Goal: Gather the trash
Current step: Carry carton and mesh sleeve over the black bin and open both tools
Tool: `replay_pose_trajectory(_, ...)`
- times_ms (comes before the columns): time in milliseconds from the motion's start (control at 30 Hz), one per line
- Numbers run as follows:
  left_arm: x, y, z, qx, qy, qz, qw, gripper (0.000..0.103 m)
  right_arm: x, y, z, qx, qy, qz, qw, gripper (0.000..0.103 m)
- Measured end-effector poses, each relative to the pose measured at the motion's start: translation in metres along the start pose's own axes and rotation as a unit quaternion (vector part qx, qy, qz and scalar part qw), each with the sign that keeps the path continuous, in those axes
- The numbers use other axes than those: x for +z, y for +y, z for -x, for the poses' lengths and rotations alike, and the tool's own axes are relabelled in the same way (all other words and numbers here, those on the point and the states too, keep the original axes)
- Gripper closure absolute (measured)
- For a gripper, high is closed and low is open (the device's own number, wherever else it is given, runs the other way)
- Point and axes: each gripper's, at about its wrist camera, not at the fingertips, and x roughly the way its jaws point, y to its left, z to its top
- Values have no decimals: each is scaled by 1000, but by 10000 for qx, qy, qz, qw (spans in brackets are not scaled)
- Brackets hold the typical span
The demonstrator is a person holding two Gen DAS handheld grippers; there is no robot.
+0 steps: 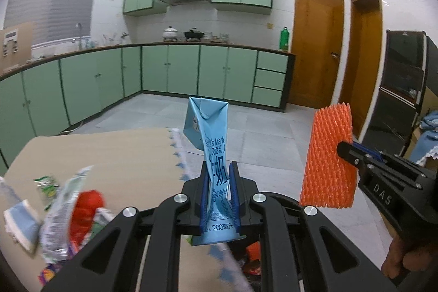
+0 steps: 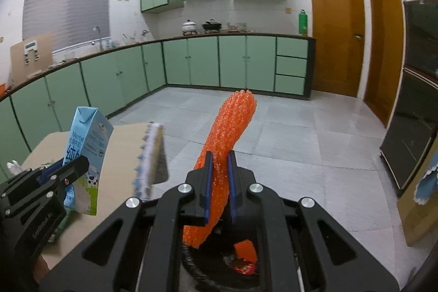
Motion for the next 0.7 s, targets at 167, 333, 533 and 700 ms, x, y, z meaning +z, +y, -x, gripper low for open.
replay_pose_trajectory(167, -3, -26, -29, -189, 96, -99, 9997, 89, -15, -28, -20, -162, 151, -61, 9997, 93)
replay_pose_trajectory(333, -14, -44, -64, -382, 319, -160, 9986, 89, -29, -54, -45, -296, 254, -157, 9991, 93)
replay_pose_trajectory(533, -19, -59, -89, -437, 496, -243, 9975, 88, -41, -74, -68, -315, 447, -312, 9980, 89)
replay_pose_trajectory(700, -20, -66, -92, -470, 473, -250, 9975, 73, -49, -80, -78, -343, 577, -364, 9971, 79)
